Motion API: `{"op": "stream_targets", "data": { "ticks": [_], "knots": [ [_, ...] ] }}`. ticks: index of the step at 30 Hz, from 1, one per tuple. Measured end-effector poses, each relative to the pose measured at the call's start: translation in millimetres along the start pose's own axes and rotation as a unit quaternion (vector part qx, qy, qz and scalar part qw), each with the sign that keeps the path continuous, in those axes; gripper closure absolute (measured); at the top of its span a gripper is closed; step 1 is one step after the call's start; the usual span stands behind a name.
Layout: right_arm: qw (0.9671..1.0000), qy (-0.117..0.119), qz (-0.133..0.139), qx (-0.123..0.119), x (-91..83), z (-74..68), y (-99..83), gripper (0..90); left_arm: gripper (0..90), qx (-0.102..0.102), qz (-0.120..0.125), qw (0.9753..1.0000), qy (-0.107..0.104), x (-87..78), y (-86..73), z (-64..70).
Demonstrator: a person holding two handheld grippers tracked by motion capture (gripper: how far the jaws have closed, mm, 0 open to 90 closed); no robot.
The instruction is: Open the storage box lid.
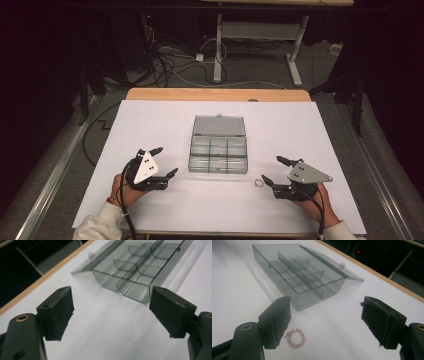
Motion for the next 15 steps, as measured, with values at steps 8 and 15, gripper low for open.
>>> {"op": "stream_targets", "data": {
  "ticks": [8,15],
  "knots": [
    [0.9996,0.005,-0.028,0.007,-5.9,-6.2,-21.4,27.4,19.1,-0.014,-0.019,0.9996,-0.012,-6.9,-23.1,4.9],
    [0.9986,0.017,-0.049,0.006,-7.2,-12.9,-33.2,29.1,19.1,-0.011,-0.034,0.9992,-0.018,-12.3,-32.1,9.8]
  ]
}}
Point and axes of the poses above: each handheld gripper's, and its own axes: x roughly forward along the jaws, y roughly out of its top, z roughly to its right, the point moved 6 cm from there along x, roughly forward along the jaws, and after that the axes turned 5 degrees about y, right-handed, at the moved point
